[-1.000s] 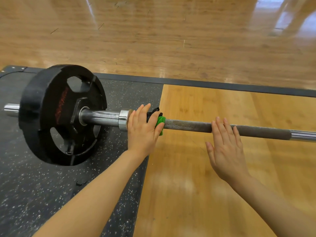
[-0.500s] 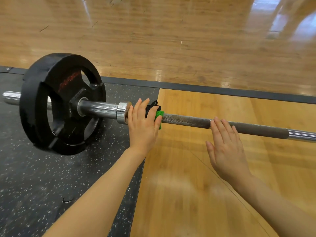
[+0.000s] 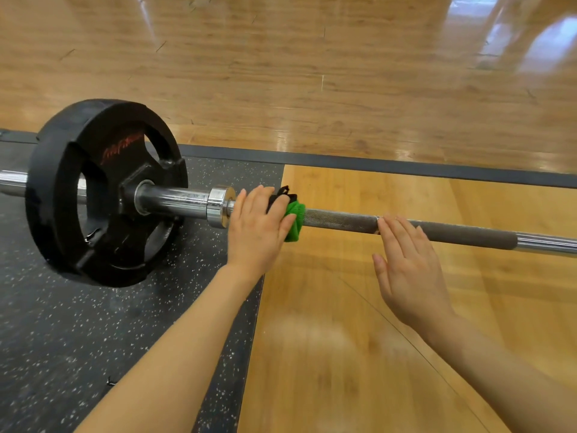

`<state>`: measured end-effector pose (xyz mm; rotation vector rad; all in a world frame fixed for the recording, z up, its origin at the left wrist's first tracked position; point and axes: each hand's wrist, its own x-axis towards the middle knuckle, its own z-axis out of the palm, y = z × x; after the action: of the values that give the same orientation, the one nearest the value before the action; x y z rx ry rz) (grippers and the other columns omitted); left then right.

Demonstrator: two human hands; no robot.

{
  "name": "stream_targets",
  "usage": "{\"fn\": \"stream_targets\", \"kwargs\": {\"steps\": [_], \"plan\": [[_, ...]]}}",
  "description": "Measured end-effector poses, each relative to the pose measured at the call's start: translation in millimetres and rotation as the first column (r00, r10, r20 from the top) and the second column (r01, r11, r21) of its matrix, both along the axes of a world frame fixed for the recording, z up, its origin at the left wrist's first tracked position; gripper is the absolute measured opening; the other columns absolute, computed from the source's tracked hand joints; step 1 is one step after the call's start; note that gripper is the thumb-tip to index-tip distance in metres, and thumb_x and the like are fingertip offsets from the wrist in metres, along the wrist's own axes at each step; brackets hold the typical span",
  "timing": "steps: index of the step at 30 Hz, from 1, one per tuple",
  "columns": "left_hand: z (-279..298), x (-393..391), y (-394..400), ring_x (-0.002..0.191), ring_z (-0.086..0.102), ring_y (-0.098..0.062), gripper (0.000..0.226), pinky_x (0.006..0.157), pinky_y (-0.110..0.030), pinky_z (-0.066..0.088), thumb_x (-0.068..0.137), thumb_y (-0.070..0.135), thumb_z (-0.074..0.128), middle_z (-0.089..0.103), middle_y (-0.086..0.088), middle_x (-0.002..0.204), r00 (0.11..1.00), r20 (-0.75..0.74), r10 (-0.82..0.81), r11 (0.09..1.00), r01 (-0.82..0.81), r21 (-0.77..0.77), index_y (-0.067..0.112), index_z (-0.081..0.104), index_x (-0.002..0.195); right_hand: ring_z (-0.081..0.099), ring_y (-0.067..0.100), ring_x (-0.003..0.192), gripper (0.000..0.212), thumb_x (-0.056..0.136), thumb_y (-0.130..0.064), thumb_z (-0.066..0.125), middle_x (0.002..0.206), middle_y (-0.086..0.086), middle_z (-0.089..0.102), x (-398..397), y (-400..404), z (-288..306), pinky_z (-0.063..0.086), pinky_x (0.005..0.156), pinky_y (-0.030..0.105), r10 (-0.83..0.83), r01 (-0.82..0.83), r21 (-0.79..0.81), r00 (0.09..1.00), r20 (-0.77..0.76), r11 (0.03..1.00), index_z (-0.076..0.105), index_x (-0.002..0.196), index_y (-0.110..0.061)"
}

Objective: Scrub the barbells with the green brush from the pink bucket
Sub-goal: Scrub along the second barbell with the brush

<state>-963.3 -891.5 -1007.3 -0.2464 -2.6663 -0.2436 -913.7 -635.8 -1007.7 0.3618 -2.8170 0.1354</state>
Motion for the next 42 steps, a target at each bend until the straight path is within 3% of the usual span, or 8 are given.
{"fn": "stream_targets", "kwargs": {"steps": [4, 8, 11, 15, 19, 31, 35, 42], "plan": [[-1, 3, 14, 0.114, 0.052, -0.032, 0.038, 0.111, -0.046, 0.025, 0.099, 0.034, 0.036, 0.059, -0.012, 0.116, 0.999, -0.046, 0.018, 0.999, -0.016, 0.041, 0.01, 0.062, 0.11, 0.026, 0.025, 0.143, 0.056, 0.099, -0.033, 0.027, 0.152, 0.011, 0.035, 5, -1, -1, 0.014, 0.119, 0.041, -0.008, 0.008, -0.002, 1.0, 0.003, 1.0, 0.036, 0.147, -0.004], [6, 2, 14, 0.086, 0.055, -0.027, 0.037, 0.086, -0.038, 0.039, 0.099, 0.036, 0.037, 0.062, -0.007, 0.097, 0.994, -0.097, -0.042, 0.999, 0.041, -0.007, 0.01, 0.064, 0.104, 0.027, 0.026, 0.143, 0.056, 0.099, -0.033, 0.028, 0.152, 0.011, 0.036, 9, 1, -1, 0.017, 0.118, 0.043, -0.001, 0.001, -0.007, 1.0, 0.005, 1.0, 0.036, 0.146, -0.004], [8, 6, 9, 0.082, 0.054, -0.025, 0.039, 0.078, -0.036, 0.038, 0.099, 0.038, 0.036, 0.061, -0.006, 0.094, 0.994, -0.091, -0.066, 0.997, 0.062, -0.043, 0.011, 0.063, 0.106, 0.027, 0.025, 0.143, 0.055, 0.1, -0.032, 0.027, 0.152, 0.011, 0.037, 11, 2, 1, 0.018, 0.118, 0.043, 0.013, -0.013, -0.005, 1.0, 0.012, 1.0, 0.037, 0.146, -0.004], [6, 13, 10, 0.083, 0.053, -0.025, 0.037, 0.079, -0.035, 0.037, 0.099, 0.036, 0.039, 0.061, -0.007, 0.096, 0.993, -0.1, -0.061, 0.998, 0.057, -0.041, 0.01, 0.063, 0.107, 0.031, 0.024, 0.141, 0.055, 0.099, -0.033, 0.027, 0.151, 0.011, 0.038, 11, 13, 5, 0.017, 0.118, 0.042, -0.029, 0.029, -0.032, 1.0, 0.003, 0.999, 0.037, 0.146, -0.004], [3, 20, 9, 0.085, 0.054, -0.026, 0.034, 0.08, -0.036, 0.038, 0.098, 0.033, 0.042, 0.062, -0.008, 0.098, 0.988, -0.139, -0.067, 0.997, 0.064, -0.031, 0.009, 0.063, 0.108, 0.02, 0.023, 0.146, 0.062, 0.099, -0.039, 0.019, 0.155, 0.011, 0.029, 5, 26, 7, 0.013, 0.12, 0.041, -0.13, 0.131, -0.034, 0.991, 0.037, 0.991, 0.031, 0.148, -0.004], [5, 53, 12, 0.097, 0.055, -0.025, 0.03, 0.092, -0.039, 0.041, 0.097, 0.027, 0.047, 0.063, -0.008, 0.106, 0.992, -0.109, -0.065, 0.996, 0.072, 0.057, 0.008, 0.064, 0.114, 0.029, 0.025, 0.143, 0.059, 0.099, -0.038, 0.026, 0.151, 0.012, 0.038, 29, 33, 8, 0.01, 0.119, 0.034, -0.084, 0.084, -0.005, 0.994, 0.069, 0.996, 0.038, 0.145, -0.002], [6, 67, 12, 0.102, 0.056, -0.025, 0.03, 0.097, -0.041, 0.04, 0.097, 0.025, 0.045, 0.064, -0.007, 0.108, 0.994, -0.086, -0.065, 0.99, 0.076, 0.123, 0.007, 0.064, 0.111, 0.025, 0.024, 0.144, 0.06, 0.098, -0.037, 0.028, 0.153, 0.012, 0.033, 41, 33, 6, 0.012, 0.12, 0.038, -0.074, 0.074, 0.007, 0.995, 0.06, 0.997, 0.035, 0.146, -0.002], [8, 87, 17, 0.103, 0.059, -0.026, 0.035, 0.093, -0.042, 0.042, 0.099, 0.029, 0.039, 0.066, -0.006, 0.107, 0.998, -0.036, -0.05, 0.95, 0.059, 0.308, 0.007, 0.065, 0.108, 0.025, 0.027, 0.144, 0.061, 0.097, -0.034, 0.029, 0.154, 0.015, 0.031, 62, 33, 3, 0.014, 0.119, 0.04, -0.056, 0.054, 0.022, 0.997, 0.05, 0.998, 0.032, 0.147, 0.0]]}}
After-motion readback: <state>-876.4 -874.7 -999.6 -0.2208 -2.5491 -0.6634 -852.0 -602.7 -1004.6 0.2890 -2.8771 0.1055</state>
